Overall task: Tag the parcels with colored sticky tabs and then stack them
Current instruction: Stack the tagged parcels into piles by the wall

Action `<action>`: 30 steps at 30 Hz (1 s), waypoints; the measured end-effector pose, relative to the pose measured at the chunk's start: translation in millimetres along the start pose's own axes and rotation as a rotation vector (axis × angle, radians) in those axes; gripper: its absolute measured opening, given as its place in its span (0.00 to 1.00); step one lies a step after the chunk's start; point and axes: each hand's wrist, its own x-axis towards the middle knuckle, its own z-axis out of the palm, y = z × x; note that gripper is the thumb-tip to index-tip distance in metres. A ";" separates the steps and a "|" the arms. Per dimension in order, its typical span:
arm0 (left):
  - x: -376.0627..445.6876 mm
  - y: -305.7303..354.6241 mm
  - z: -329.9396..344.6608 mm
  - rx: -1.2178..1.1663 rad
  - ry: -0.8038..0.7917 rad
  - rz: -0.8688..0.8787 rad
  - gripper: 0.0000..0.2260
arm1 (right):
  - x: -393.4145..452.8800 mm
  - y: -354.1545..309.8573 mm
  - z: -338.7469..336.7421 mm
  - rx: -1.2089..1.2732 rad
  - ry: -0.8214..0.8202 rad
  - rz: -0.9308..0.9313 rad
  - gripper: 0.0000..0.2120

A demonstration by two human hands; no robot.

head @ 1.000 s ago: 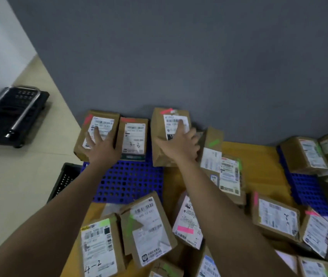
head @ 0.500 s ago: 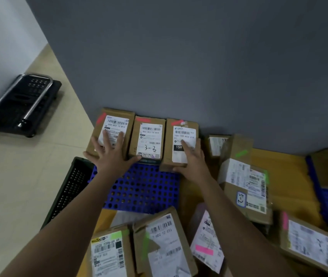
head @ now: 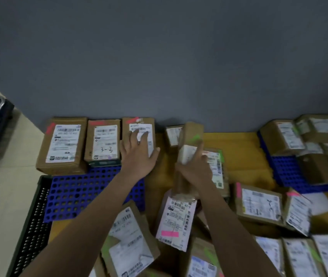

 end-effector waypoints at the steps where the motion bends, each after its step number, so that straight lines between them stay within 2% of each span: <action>1: -0.1 13.9 2.8 -0.026 -0.021 0.030 0.27 | 0.1 6.1 -6.9 0.089 -0.010 -0.038 0.53; 4: 1.4 50.9 8.6 -0.100 -0.043 0.101 0.24 | -7.2 23.7 -45.1 0.401 0.033 -0.108 0.54; 7: 4.5 90.4 19.8 -0.164 -0.095 0.156 0.22 | -10.6 57.5 -100.0 0.500 0.180 -0.176 0.44; 9: 5.6 120.3 28.6 -0.158 -0.131 0.198 0.21 | -4.9 88.0 -138.6 0.364 0.293 -0.186 0.39; 11: 5.1 161.8 42.0 -0.140 -0.182 0.250 0.21 | 4.8 129.6 -178.9 0.176 0.366 -0.173 0.39; 14: 11.0 225.2 64.4 -0.103 -0.204 0.277 0.23 | 31.4 190.3 -226.7 -0.165 0.389 -0.147 0.40; 17: 23.8 285.7 98.9 -0.095 -0.199 0.270 0.23 | 66.3 248.6 -263.5 -0.360 0.358 -0.116 0.38; 23: 37.8 372.0 184.3 -0.156 -0.311 0.199 0.27 | 102.8 351.4 -294.6 -0.461 0.151 -0.174 0.37; 27: 43.9 400.2 213.4 -0.255 -0.314 0.172 0.32 | 137.1 377.4 -314.0 -0.455 0.230 -0.367 0.37; 30: 58.8 420.3 217.5 -0.353 -0.251 0.237 0.36 | 184.6 368.4 -338.2 -0.410 0.329 -0.547 0.36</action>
